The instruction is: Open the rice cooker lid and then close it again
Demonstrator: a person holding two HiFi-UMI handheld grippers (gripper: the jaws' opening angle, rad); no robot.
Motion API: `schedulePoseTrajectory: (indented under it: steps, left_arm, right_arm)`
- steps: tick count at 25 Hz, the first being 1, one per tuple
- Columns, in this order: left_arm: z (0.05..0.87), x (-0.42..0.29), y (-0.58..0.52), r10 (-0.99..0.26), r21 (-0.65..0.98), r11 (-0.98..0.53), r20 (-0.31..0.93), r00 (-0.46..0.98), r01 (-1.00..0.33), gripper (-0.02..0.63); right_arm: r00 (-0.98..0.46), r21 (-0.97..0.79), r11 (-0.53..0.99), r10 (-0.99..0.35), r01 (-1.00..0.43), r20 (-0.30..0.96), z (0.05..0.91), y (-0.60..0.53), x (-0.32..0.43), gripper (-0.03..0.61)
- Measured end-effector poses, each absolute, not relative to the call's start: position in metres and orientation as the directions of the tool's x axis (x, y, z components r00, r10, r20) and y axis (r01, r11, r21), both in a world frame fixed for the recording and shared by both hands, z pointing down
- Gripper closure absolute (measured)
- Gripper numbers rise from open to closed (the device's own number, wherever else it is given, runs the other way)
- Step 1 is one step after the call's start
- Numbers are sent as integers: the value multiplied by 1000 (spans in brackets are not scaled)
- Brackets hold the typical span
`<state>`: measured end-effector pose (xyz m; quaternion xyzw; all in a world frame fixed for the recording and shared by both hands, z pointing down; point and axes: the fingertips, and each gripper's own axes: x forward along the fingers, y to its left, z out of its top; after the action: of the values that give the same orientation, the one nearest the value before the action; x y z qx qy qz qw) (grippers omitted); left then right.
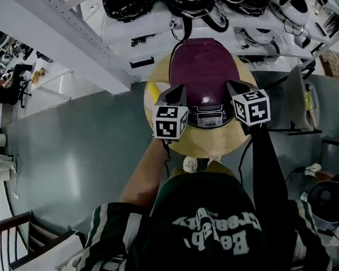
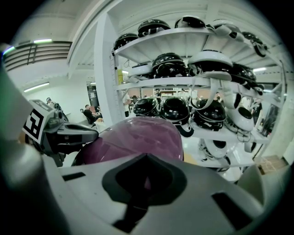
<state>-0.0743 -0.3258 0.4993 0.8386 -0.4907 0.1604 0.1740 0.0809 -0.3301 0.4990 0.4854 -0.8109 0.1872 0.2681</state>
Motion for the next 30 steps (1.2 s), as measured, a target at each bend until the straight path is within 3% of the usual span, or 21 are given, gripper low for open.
schedulePoseTrajectory:
  steps: [19,24,30]
  left_arm:
    - [500,-73,-326,-761,137,-475,432,484,-869,614]
    - [481,-73,-324,-781,40,-512,394,485,-858,614]
    - [435,-73,-322,-844,-52,-500,254,473,-864,614]
  right_arm:
    - [-416,-109,435,-713,-894,564,499,-330,85,574]
    - [-410,-16,463,-768,-886,492,479,-327,83,510]
    - [-427,38,470,-831,-882,355,441,-321,78,459]
